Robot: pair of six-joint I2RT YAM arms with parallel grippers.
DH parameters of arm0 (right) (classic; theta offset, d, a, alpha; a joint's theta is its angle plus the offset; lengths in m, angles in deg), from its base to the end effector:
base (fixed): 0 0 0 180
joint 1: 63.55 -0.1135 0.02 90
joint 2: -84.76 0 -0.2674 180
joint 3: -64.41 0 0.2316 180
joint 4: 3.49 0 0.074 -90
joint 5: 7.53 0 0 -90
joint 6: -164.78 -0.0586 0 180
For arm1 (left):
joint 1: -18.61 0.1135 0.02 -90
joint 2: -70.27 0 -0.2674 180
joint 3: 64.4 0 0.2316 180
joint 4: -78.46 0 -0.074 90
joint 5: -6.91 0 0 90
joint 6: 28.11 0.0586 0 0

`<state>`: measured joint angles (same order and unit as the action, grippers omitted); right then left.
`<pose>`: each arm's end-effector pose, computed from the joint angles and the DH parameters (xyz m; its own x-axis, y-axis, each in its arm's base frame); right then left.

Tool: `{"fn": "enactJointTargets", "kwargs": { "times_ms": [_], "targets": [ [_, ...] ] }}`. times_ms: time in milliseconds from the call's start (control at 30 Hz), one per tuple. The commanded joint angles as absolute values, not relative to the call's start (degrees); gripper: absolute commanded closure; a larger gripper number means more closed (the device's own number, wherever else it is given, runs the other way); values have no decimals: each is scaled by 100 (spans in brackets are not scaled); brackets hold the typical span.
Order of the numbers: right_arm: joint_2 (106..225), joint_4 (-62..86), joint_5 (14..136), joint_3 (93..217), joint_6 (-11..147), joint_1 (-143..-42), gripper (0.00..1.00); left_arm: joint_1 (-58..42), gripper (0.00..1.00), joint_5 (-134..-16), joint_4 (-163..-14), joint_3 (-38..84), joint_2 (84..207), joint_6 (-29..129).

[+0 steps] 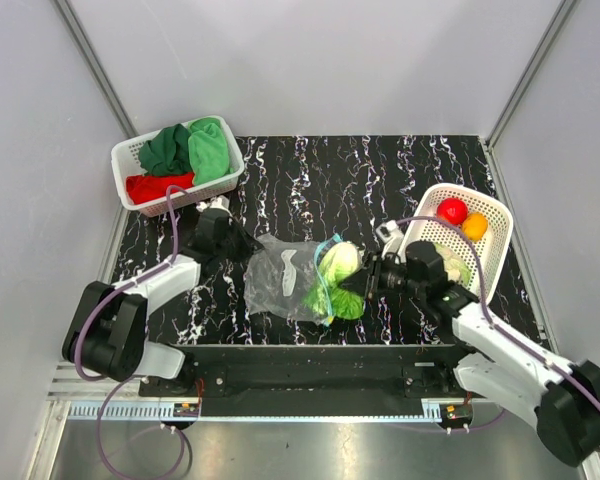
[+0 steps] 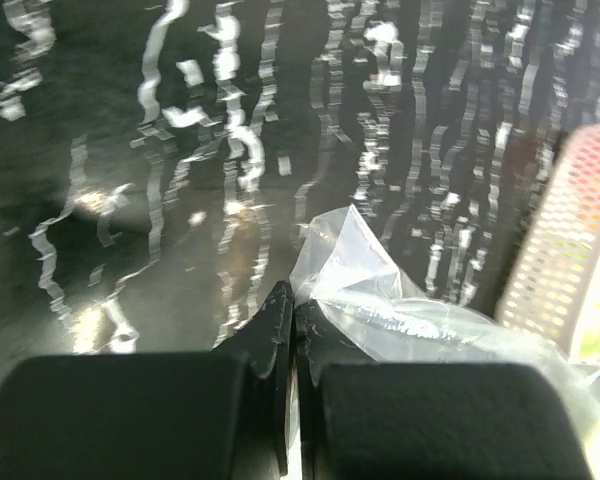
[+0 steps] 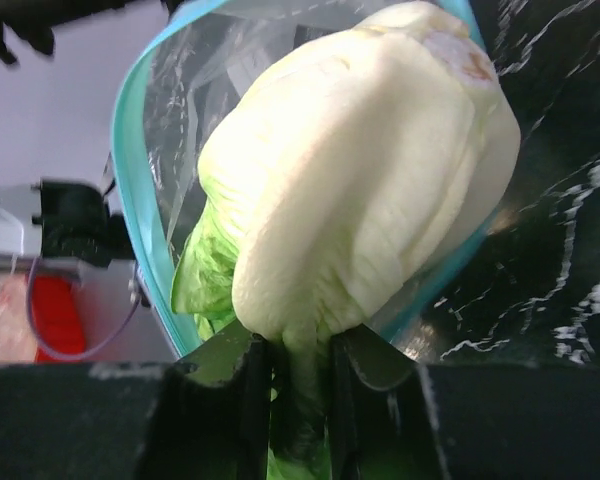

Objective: Open the zip-top bag and remove the fake food

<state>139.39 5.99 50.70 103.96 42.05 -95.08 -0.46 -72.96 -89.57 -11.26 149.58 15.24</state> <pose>0.1556 0.1316 0.2198 -0.7591 0.0736 -0.6468 -0.5258 0.5165 0.6759 0.2630 -0.1018 0.1928 -0.7296 -0.5052 -0.4609 -0.1139 0.7544 -0.6465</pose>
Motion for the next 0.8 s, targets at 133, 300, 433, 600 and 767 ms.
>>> {"fn": "enactJointTargets", "kwargs": {
  "times_ms": [133, 300, 433, 600, 767],
  "targets": [
    [12501, 2425, 8997, 11720, 3786, -9545, 100, -2, 100, -8748, -8661, -1388, 14375, 1469],
    [12992, 3751, 10266, 12749, 4007, -9519, 100, -2, 100, -8985, -8293, -1090, 14375, 1619],
    [13371, 4378, 10954, 13031, 3831, -9028, 100, -2, 100, -9231, -8099, -835, 14436, 1767],
    [13520, 4458, 10401, 12970, 3804, -7781, 100, -2, 75, -9477, -7590, -308, 14515, 2373],
    [14021, 4283, 9751, 13084, 3849, -6515, 100, -81, 29, -9583, -7343, -149, 14077, 2647]
  ]
}}
